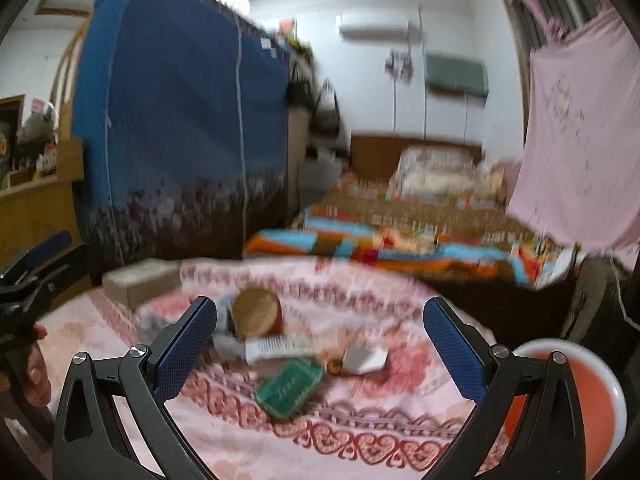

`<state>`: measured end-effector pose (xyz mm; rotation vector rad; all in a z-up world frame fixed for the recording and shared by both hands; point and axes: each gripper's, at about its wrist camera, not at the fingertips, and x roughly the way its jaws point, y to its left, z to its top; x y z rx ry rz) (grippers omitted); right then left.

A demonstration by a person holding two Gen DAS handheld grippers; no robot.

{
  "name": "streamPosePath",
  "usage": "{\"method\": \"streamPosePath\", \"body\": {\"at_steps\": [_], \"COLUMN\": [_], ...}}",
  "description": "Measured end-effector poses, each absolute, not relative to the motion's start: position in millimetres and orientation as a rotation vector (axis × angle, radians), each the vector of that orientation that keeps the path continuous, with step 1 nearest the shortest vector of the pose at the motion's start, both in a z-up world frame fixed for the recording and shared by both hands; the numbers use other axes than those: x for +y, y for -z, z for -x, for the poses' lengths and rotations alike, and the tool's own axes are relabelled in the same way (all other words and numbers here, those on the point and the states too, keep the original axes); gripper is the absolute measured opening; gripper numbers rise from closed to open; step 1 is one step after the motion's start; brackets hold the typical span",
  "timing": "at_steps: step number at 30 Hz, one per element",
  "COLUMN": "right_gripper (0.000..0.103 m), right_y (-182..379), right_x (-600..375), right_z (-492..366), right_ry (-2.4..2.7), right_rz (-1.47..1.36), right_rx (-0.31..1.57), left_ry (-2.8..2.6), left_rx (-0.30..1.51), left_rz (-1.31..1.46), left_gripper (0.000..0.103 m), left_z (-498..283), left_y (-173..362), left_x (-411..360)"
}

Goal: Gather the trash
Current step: 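Reach the left gripper to the blue wrapper while the right gripper reaches the green packet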

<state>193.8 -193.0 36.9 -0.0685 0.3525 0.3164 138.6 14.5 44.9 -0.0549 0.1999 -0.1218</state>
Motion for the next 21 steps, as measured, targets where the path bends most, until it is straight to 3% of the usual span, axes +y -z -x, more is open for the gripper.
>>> {"method": "streamPosePath", "body": {"at_steps": [2, 6, 10, 15, 21], "right_gripper": [0.101, 0.082, 0.079, 0.076, 0.049], "right_y": [-27, -11, 6, 20, 27], "right_x": [-192, -189, -183, -176, -176], "right_z": [-205, -221, -232, -244, -249], "right_ry": [-0.324, -0.363, -0.407, -0.436, -0.474], "right_rz": [0.073, 0.068, 0.068, 0.078, 0.048], "right_rx": [0.440, 0.590, 0.698, 0.778, 0.830], "left_ry": [0.138, 0.174, 0.206, 0.222, 0.238], "left_rx": [0.262, 0.403, 0.546, 0.660, 0.734], "left_rz": [0.045, 0.043, 0.075, 0.108, 0.123], "left_gripper": [0.088, 0.079, 0.062, 0.053, 0.025], "left_z": [-149, -172, -193, -208, -216], "left_y": [-39, -27, -14, 0, 7], "left_x": [10, 5, 5, 5, 7]}}
